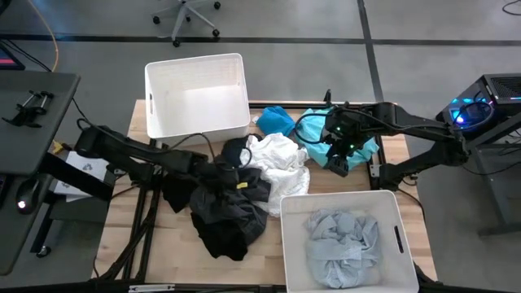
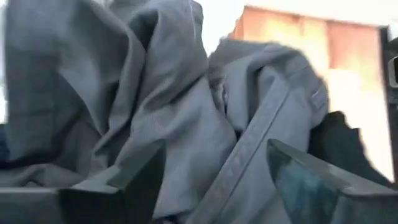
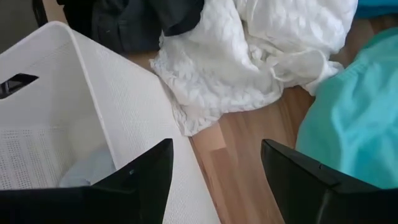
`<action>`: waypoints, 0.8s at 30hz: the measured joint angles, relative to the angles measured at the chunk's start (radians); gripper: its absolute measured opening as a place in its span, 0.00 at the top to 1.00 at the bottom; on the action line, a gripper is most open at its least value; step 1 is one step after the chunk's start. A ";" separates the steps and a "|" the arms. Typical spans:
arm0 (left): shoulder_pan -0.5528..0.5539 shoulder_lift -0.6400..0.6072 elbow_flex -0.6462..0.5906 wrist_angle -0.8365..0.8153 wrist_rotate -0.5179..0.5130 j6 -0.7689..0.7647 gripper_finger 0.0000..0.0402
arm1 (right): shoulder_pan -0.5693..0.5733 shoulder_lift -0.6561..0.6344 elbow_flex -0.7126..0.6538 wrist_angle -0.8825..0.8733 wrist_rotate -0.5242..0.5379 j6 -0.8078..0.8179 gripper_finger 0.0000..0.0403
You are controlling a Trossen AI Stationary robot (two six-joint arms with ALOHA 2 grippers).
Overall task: Sort clothes
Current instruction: Put the black short into the top white bin
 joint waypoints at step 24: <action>-0.037 0.246 0.048 -0.136 0.022 -0.106 0.95 | 0.000 0.000 0.000 0.071 0.002 -0.055 0.43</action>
